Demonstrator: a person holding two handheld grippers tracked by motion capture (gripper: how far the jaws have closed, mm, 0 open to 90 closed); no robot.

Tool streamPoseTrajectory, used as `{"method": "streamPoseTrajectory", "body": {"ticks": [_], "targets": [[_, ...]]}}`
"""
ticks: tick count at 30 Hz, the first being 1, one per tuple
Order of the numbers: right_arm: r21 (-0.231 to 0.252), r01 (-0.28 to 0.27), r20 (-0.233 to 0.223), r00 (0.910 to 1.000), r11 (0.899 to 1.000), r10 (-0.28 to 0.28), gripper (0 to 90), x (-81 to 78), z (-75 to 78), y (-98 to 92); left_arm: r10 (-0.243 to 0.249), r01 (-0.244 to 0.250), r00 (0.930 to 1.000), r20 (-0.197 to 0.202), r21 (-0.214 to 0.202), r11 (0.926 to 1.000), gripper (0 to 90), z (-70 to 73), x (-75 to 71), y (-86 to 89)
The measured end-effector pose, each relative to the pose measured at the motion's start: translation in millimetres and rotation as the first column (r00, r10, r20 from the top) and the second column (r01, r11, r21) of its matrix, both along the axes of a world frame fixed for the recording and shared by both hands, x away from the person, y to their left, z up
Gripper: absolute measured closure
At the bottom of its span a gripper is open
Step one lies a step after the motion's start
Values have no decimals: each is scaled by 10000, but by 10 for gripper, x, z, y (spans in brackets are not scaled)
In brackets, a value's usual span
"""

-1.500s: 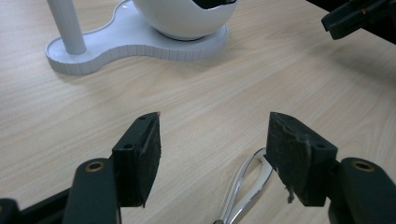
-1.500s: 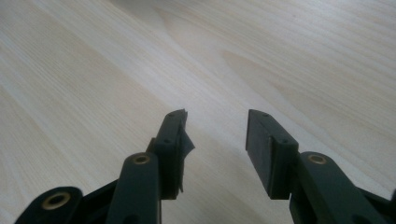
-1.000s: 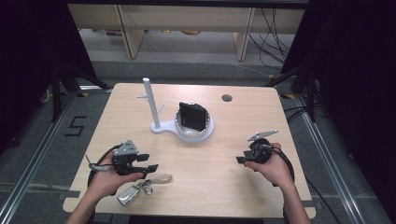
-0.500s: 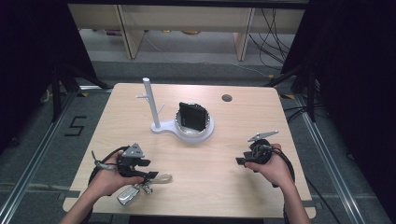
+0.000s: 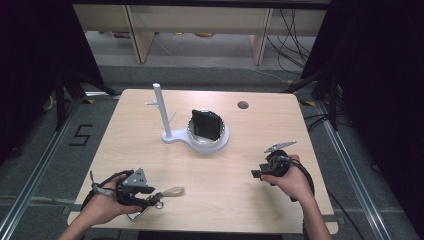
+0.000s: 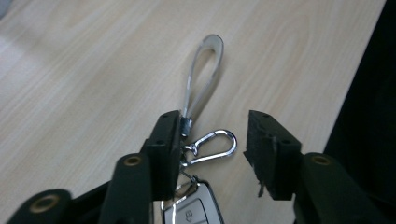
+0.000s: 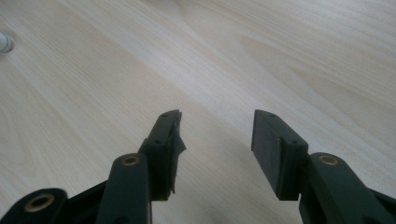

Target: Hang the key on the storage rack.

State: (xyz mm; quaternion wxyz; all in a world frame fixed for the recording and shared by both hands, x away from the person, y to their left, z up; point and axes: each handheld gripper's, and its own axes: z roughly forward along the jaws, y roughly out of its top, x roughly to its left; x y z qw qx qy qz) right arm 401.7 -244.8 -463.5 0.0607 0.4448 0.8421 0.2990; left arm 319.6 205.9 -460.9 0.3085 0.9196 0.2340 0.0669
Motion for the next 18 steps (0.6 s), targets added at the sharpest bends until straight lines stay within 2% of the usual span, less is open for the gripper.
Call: {"method": "streamPoseTrajectory", "body": {"ticks": [1,2,3,4,7,9,11,12,14,15,16,17,18], "targets": [[24,27,-34,10000,10000,-27,529,-3,-3,1,-342,344,9994,-86,241,9991,680,3,-41,-22],[45,25,-42,10000,10000,-25,529,-3,-4,0,-342,344,9994,-86,241,9991,714,3,-41,-22],[53,39,-36,10000,10000,-39,529,-2,-5,-2,-610,624,9979,-234,625,9961,748,11,-87,-47],[57,61,-37,10000,10000,-61,528,-2,-5,-3,-715,729,9972,-214,738,9946,782,12,-102,-64],[91,140,-98,9999,9999,-139,527,-7,1,-4,-730,756,9967,-358,765,9942,837,-13,-139,-98],[103,104,-96,9999,9999,-103,527,-10,5,-4,-618,671,9963,-601,903,9937,854,-68,-165,-142],[115,104,-91,9999,9999,-103,526,-11,6,-2,-564,618,9968,-559,986,9932,864,-83,-166,-151],[119,92,-108,9999,9999,-91,524,-11,8,0,-406,502,9956,-839,1155,9920,881,-98,-176,-173],[119,90,-118,9999,9999,-88,523,-12,10,0,-351,458,9950,-931,1159,9922,887,-103,-175,-180],[164,71,-102,9999,9998,-69,521,-16,12,2,-341,504,9930,-1128,1444,9882,892,-114,-177,-191],[178,94,-136,9999,9998,-92,520,-19,14,3,-523,718,9927,-1083,1853,9801,893,-109,-164,-190],[191,85,-131,9999,9998,-82,519,-19,12,3,-555,774,9923,-1109,2044,9758,893,-116,-164,-199],[170,80,-146,9999,9998,-77,518,-18,12,4,-555,774,9923,-1109,2044,9758,894,-116,-164,-199]]}}
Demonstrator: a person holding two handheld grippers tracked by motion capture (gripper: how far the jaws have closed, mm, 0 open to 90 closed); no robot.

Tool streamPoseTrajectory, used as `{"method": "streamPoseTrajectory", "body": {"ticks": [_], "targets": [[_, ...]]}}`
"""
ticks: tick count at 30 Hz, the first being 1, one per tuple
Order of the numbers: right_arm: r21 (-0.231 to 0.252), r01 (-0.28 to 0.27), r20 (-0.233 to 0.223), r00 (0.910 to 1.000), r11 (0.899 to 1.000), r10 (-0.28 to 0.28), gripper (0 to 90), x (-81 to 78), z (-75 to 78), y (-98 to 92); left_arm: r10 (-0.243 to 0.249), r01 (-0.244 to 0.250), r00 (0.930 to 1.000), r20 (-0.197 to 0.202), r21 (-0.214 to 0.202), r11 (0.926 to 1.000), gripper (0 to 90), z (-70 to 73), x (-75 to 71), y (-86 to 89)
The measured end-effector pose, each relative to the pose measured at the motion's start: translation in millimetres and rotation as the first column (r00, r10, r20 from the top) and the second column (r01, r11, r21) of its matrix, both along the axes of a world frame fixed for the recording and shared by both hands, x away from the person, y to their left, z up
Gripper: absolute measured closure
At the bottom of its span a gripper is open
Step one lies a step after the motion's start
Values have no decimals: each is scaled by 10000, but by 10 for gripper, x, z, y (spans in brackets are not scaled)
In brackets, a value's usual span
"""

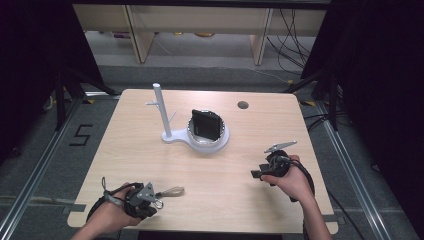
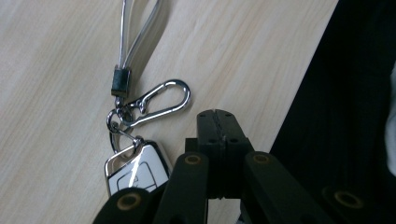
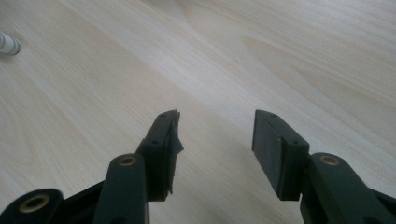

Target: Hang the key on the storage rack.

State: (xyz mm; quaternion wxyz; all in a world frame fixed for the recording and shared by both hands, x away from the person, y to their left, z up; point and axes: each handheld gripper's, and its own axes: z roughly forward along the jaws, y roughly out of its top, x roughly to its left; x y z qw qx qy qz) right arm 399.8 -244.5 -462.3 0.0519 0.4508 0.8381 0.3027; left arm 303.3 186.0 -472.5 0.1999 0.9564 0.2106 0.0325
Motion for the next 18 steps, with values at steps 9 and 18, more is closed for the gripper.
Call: {"method": "streamPoseTrajectory", "body": {"ticks": [9,18], "targets": [[12,-45,-53,10000,10000,45,513,4,-16,18,167,-164,9998,-72,384,9991,894,-65,38,-34],[-27,-124,-3,9999,9999,124,511,6,-31,10,347,-338,9992,-203,410,9986,894,-130,124,-116]]}}
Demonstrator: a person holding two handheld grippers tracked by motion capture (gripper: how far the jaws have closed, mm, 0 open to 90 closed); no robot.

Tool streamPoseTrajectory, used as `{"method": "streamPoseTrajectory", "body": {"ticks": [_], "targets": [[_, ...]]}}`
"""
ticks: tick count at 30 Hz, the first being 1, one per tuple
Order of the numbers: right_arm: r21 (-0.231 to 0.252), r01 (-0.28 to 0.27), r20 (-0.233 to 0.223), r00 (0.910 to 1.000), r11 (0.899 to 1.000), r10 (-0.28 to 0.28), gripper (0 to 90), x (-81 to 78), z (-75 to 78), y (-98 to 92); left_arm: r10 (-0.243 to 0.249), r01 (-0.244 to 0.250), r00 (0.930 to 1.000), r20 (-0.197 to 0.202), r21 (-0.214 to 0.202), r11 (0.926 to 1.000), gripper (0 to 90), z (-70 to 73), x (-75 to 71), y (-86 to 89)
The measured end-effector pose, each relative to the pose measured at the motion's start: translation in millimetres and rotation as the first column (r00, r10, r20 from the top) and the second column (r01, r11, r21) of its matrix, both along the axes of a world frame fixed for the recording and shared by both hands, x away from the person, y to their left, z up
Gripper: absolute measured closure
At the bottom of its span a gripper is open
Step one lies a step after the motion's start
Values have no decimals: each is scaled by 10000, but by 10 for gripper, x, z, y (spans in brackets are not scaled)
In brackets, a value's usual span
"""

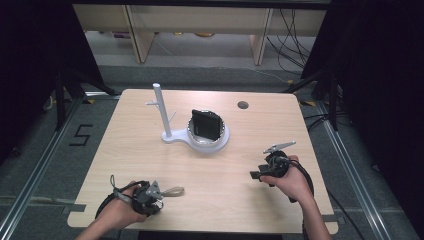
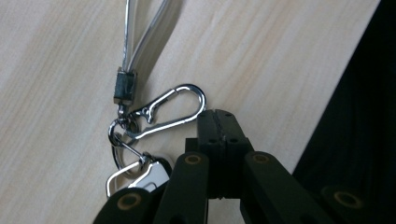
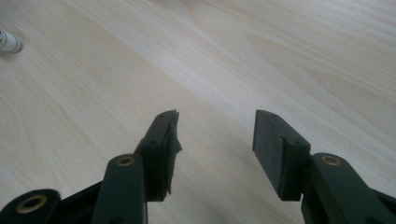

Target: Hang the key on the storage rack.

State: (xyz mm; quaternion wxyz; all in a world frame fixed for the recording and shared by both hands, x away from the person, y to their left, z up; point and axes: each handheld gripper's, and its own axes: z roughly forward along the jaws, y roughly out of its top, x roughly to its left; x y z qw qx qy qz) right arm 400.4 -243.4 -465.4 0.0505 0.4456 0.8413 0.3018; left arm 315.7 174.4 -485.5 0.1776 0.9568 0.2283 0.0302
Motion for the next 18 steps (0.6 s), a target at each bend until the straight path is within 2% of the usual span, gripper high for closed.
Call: {"method": "streamPoseTrajectory", "body": {"ticks": [1,3,4,7,10,12,13,15,18], "targets": [[60,82,-105,9999,9999,-81,511,-5,8,5,-66,66,10000,44,-32,10000,894,1,35,-18],[42,17,-4,10000,10000,-17,511,2,-1,3,81,-81,10000,-11,-102,9999,894,-2,40,-32],[42,6,-7,10000,10000,-6,510,2,-3,4,221,-218,9997,134,-265,9994,894,-12,69,-65],[28,86,-105,9999,10000,-86,510,-5,1,10,203,-202,9998,56,-274,9994,894,-7,111,-86],[49,-47,47,10000,10000,47,509,1,-2,6,379,-362,9988,319,-516,9980,892,-15,196,-119],[58,-58,53,10000,10000,58,509,2,-5,3,410,-391,9985,359,-520,9979,889,-14,216,-118],[56,-56,52,10000,10000,56,508,2,-8,2,885,-833,9952,429,-1104,9904,882,-29,226,-133],[37,-16,-23,10000,10000,16,508,-5,-7,3,1021,-956,9936,474,-1236,9877,860,-6,235,-126],[64,42,-130,9999,10000,-41,507,-14,-6,8,946,-870,9930,704,-1041,9908,837,33,260,-96]]}}
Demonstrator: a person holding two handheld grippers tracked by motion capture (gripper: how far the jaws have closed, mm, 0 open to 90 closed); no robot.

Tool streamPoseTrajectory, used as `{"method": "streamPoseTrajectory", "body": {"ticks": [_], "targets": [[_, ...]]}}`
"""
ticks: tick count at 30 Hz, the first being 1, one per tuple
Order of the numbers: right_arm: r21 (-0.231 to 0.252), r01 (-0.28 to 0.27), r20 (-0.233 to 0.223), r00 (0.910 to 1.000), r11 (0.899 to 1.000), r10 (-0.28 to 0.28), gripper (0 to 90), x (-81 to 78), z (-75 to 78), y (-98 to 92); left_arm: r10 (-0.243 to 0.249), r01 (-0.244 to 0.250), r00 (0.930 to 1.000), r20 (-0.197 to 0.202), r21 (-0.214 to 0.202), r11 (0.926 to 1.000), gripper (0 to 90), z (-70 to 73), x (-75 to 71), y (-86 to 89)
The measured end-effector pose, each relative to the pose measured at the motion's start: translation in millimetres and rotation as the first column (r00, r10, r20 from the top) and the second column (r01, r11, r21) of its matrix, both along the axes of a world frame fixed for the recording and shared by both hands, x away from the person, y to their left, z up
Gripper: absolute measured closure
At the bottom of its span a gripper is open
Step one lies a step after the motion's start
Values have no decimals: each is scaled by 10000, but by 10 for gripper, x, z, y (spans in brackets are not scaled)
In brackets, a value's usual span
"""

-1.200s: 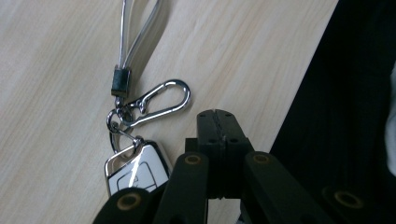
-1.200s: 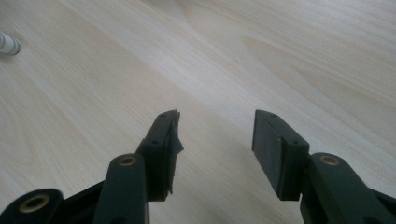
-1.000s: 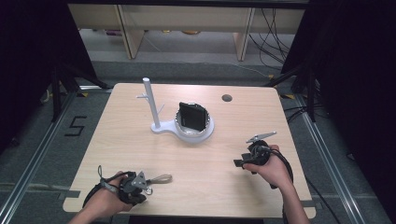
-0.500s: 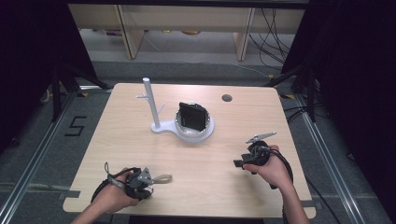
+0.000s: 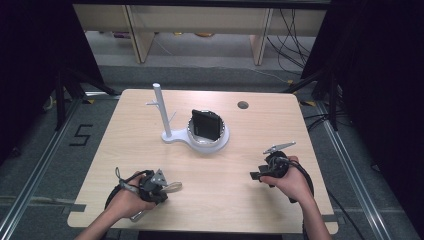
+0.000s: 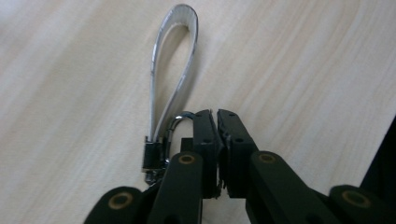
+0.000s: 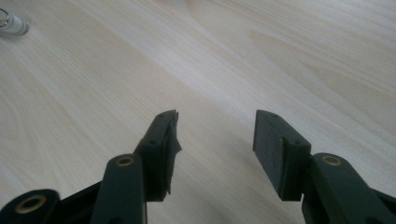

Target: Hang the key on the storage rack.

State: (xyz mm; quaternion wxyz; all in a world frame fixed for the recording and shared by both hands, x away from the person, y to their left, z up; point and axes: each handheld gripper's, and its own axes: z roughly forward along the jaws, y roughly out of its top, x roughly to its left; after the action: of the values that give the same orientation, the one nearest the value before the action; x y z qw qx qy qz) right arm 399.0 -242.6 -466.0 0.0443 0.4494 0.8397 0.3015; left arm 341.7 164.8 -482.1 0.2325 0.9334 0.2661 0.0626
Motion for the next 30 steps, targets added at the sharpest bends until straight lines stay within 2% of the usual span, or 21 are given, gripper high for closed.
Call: {"method": "streamPoseTrajectory", "body": {"ticks": [1,4,7,8,9,10,11,13,16,18,23,24,29,30], "targets": [[96,-56,99,9999,9999,55,507,10,-17,5,135,-134,9999,35,-203,9997,805,22,11,26],[-20,-158,142,9998,9999,158,507,15,-12,0,145,-144,9997,175,-90,9999,763,52,30,64],[-30,-10,-111,9999,10000,9,507,-2,-3,13,83,-85,9998,173,106,9999,741,42,44,95],[-63,-165,83,9998,9998,166,507,14,-16,9,130,-130,9999,99,23,9999,736,27,35,92],[-42,-159,116,9998,9999,160,506,11,-18,10,1,-5,9999,173,213,9998,736,39,20,91],[-42,-159,116,9998,9999,160,506,11,-18,10,1,-5,9999,173,213,9998,736,39,20,91],[-53,-177,116,9998,9998,177,506,10,-20,9,-85,85,9999,88,35,10000,736,45,-5,71],[-70,-130,28,9999,9999,130,506,9,-19,11,-136,134,9998,132,138,9998,726,45,-9,64],[-50,-180,27,9998,9998,180,505,13,-29,11,-513,510,9987,35,604,9969,711,27,10,66],[-54,-266,-53,9996,9996,266,504,14,-33,10,-525,523,9986,0,804,9954,691,-5,34,65],[62,-121,98,9999,9999,121,504,10,-44,14,-452,453,9990,-29,815,9956,671,-23,62,64],[-47,-211,-20,9998,9998,210,504,11,-31,6,-342,347,9994,-73,716,9968,652,-31,61,60],[-43,-220,-3,9998,9997,220,504,7,-43,13,-615,616,9981,-42,970,9934,597,-26,86,72],[-37,-220,-5,9998,9998,220,504,7,-43,13,-537,538,9986,-34,903,9945,597,-21,82,71]]}}
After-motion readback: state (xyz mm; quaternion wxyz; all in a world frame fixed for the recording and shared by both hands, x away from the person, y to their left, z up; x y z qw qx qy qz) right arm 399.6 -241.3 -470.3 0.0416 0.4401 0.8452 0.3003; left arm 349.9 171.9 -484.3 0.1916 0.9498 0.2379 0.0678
